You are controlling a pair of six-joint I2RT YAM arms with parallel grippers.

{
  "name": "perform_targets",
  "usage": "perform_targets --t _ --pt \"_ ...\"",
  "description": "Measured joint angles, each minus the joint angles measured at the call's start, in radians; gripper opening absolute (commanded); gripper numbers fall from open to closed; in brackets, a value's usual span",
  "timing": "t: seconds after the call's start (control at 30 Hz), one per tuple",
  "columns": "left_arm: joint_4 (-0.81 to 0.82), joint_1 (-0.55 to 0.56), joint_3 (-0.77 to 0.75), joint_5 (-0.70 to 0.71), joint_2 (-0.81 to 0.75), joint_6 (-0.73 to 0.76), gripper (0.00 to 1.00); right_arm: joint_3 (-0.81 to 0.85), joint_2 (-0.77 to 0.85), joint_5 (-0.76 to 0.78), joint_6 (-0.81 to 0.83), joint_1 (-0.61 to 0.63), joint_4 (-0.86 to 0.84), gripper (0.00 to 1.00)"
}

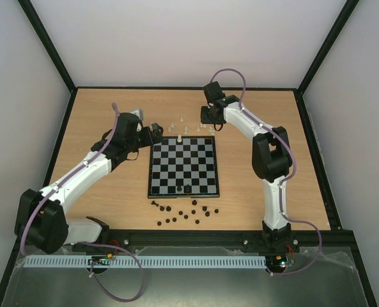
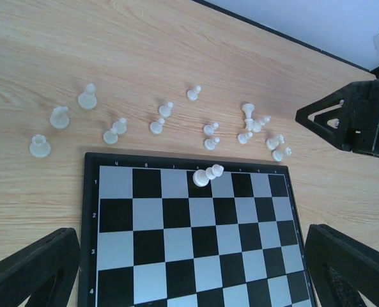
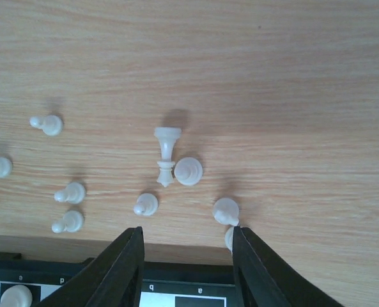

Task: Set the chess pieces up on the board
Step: Pick up the chess piece at the center of the board.

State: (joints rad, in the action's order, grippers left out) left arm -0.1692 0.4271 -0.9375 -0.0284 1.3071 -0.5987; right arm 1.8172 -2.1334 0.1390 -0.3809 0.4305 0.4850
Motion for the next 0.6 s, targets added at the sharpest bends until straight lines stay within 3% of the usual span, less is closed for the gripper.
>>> perform_targets --t 0.17,0.3,0.6 --pt "0.002 0.0 0.039 -0.018 -0.051 0.0 0.99 -0.067 0.019 -0.007 -0.003 0.006 -0.005 0.41" --pt "0.001 0.0 0.06 -0.031 -0.095 0.0 0.99 -0.233 0.128 0.005 -0.013 0.024 -0.018 0.48" --pt "-0.032 0.011 0.092 -0.051 -0.183 0.0 0.99 -0.624 0.606 0.074 -0.108 0.229 -0.006 0.52"
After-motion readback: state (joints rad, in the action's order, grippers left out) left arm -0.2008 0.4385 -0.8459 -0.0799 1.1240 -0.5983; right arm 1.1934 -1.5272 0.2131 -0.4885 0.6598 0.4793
